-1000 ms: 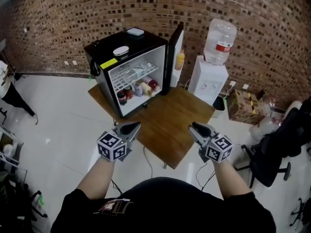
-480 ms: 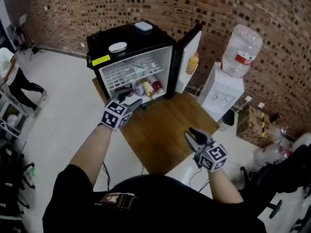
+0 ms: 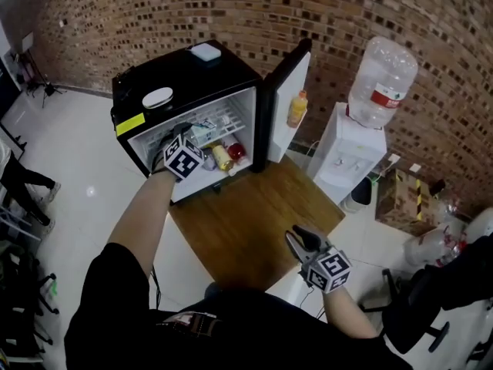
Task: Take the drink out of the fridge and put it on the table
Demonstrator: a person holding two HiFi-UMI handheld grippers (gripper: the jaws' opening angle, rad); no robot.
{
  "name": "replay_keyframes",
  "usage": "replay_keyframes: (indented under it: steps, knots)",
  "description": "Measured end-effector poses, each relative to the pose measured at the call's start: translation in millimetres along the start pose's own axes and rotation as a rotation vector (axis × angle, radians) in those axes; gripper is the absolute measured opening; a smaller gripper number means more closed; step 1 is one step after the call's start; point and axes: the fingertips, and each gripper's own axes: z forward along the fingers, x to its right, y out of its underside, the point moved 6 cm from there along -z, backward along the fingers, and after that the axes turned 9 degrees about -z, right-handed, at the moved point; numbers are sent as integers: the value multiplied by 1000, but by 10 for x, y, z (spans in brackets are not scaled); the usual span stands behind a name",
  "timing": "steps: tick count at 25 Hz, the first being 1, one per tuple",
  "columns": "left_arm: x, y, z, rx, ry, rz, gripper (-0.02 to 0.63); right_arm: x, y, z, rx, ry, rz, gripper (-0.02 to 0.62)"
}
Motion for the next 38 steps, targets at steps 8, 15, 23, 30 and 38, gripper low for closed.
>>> replay_keyframes:
  steps: [8,15,23,30,38]
  knots:
    - [-260,2,541,-99,106,-55,393,110,254,-55,-21,29,63,118]
    - [-225,53,677,-144,34,108,351,147,264,-124,-25,34,66,118]
    - [-206,81,709,-160,14,177,357,130,259,-236,-33,51,77,119]
    - [-155,-43,542,-56,71,45,354,96,274,-288,-39,53,88,118]
    - [36,-508,-47,371,240,-244,353,157,215,-279,-5,64,101,120]
